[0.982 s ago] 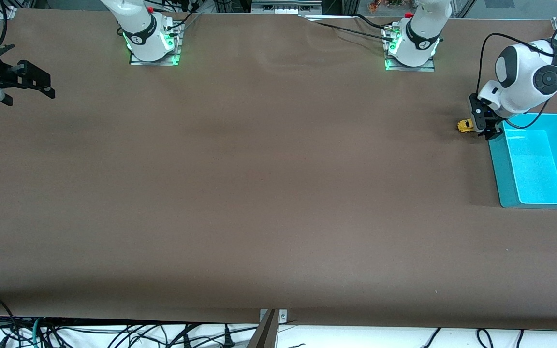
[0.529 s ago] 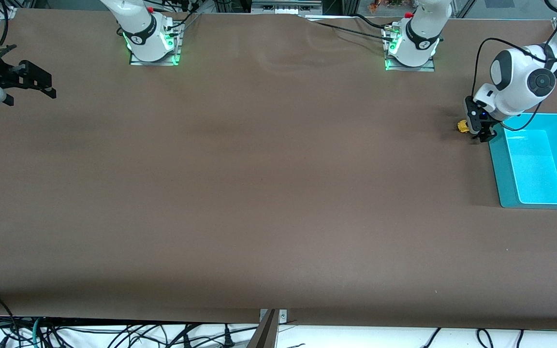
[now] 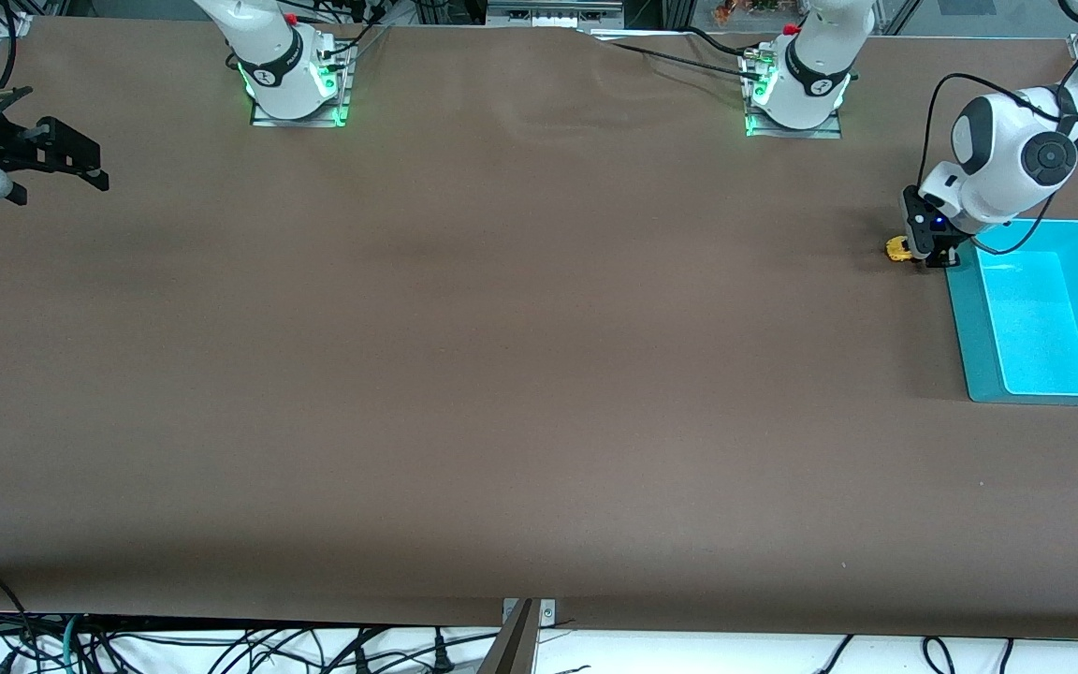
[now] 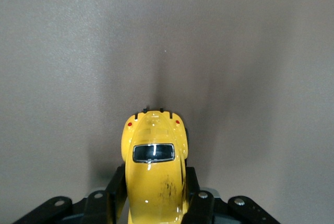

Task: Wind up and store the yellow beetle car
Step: 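Lift the car with the left gripper and carry it into the cyan bin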

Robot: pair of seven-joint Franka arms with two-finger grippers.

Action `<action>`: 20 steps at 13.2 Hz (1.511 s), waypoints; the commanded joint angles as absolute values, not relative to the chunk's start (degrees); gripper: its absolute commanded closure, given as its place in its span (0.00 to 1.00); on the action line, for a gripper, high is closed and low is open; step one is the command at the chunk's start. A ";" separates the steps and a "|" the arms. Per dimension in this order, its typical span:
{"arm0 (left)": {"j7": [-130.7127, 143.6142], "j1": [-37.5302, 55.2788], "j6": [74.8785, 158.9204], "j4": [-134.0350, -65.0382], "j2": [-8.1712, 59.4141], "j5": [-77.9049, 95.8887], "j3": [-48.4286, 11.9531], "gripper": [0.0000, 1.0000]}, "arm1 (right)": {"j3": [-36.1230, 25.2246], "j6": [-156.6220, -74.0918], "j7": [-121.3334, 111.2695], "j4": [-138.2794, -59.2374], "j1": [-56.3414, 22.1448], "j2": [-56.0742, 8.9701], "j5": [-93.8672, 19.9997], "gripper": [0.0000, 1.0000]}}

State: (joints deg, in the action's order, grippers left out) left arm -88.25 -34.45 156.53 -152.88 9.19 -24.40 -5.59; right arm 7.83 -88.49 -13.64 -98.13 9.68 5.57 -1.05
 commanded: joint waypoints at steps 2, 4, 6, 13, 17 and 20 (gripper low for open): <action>-86.50 -34.80 155.14 -151.26 7.65 -22.43 -11.14 0.85 | 7.82 -87.28 -13.10 -96.86 9.76 5.19 -0.62 0.00; -85.34 -34.80 150.23 -150.91 5.81 -17.69 -15.54 0.85 | 7.91 -87.28 -13.01 -96.77 9.76 5.19 -0.62 0.00; -85.34 -34.80 142.17 -147.59 3.61 -13.99 -19.75 0.85 | 7.91 -87.28 -13.01 -96.86 9.76 5.19 -0.62 0.00; -85.69 -34.72 106.12 -114.83 7.98 -13.53 -25.31 0.84 | 7.82 -87.28 -13.18 -96.85 9.84 4.92 -0.62 0.00; -91.12 -37.95 102.04 -102.59 16.06 -21.78 -24.70 0.84 | 7.82 -87.28 -13.18 -96.85 9.84 4.92 -0.62 0.00; -93.95 -43.31 104.49 -97.48 24.67 -28.45 -24.79 0.84 | 7.82 -87.28 -13.27 -96.86 9.84 4.92 -0.62 0.00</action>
State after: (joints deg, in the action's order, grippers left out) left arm -91.21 -40.22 104.57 -103.41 17.35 -24.63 -24.01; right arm 7.74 -88.48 -13.64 -98.13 9.72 5.24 -1.05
